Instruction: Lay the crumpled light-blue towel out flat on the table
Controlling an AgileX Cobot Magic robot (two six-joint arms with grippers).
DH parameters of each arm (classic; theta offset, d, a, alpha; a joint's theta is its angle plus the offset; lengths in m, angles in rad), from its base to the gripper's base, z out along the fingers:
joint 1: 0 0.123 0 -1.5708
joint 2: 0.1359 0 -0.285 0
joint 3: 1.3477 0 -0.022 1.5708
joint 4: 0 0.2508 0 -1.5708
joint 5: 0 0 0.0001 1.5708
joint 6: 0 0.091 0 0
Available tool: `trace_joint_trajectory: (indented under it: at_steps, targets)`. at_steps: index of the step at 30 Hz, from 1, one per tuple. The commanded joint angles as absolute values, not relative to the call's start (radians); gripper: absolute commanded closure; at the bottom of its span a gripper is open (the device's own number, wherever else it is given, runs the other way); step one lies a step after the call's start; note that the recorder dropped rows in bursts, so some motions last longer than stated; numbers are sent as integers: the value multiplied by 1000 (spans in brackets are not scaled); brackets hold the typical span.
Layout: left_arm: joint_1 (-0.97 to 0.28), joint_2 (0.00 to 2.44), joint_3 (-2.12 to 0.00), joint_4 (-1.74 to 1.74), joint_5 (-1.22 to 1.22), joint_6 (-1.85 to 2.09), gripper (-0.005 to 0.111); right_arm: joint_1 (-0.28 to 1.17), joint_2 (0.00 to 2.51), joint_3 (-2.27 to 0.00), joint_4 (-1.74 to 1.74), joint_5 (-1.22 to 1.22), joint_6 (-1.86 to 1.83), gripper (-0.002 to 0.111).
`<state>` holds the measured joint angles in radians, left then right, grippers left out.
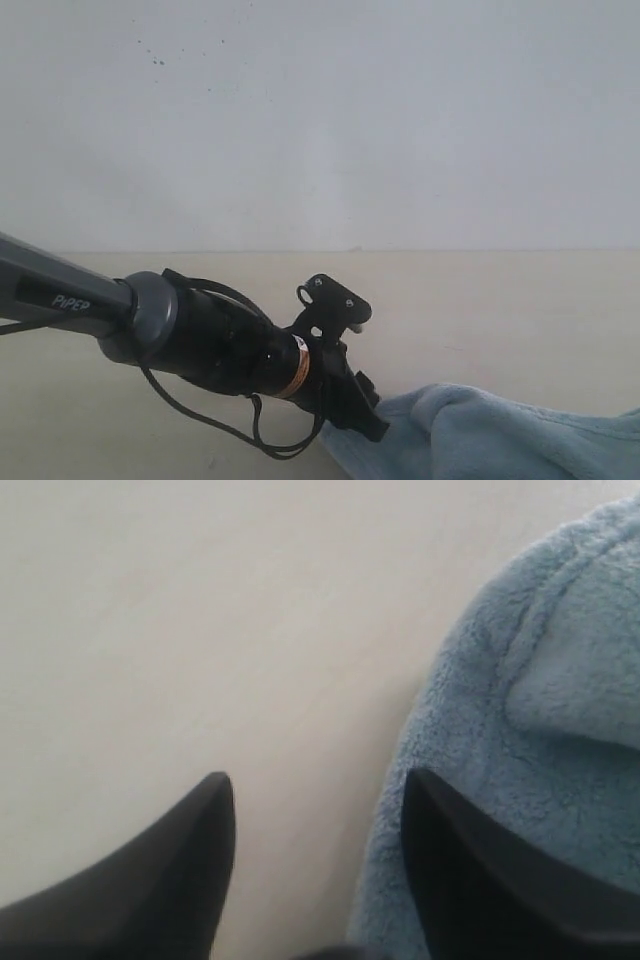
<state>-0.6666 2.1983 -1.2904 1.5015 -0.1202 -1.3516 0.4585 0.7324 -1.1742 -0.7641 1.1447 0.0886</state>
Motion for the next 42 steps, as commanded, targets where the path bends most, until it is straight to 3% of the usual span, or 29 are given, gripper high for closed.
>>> trace_joint_trajectory:
  at_steps: [1, 15, 17, 22, 27, 33, 42]
  targets:
    - [-667, 2198, -1292, 1503, -94, -1373, 56, 461, 731, -1180, -768, 1133, 84, 108]
    - [-667, 2228, -1292, 1503, -78, -1376, 57, 461, 731, -1180, -750, 1132, 78, 108]
    - [-667, 2228, -1292, 1503, -75, -1376, 67, 461, 731, -1180, -740, 1132, 77, 108]
    - [-667, 2198, -1292, 1543, 79, -1331, 103, 461, 731, -1174, -725, 1132, 77, 108]
    - [-667, 2130, -1292, 1543, 176, -1292, 103, 461, 731, -1174, -709, 1132, 77, 108]
    - [-667, 2071, -1292, 1512, 22, -1292, 103, 461, 731, -1174, -702, 1132, 75, 108]
    - [-667, 2067, -1292, 1502, 20, -1309, 103, 461, 731, -1174, -678, 1132, 71, 108]
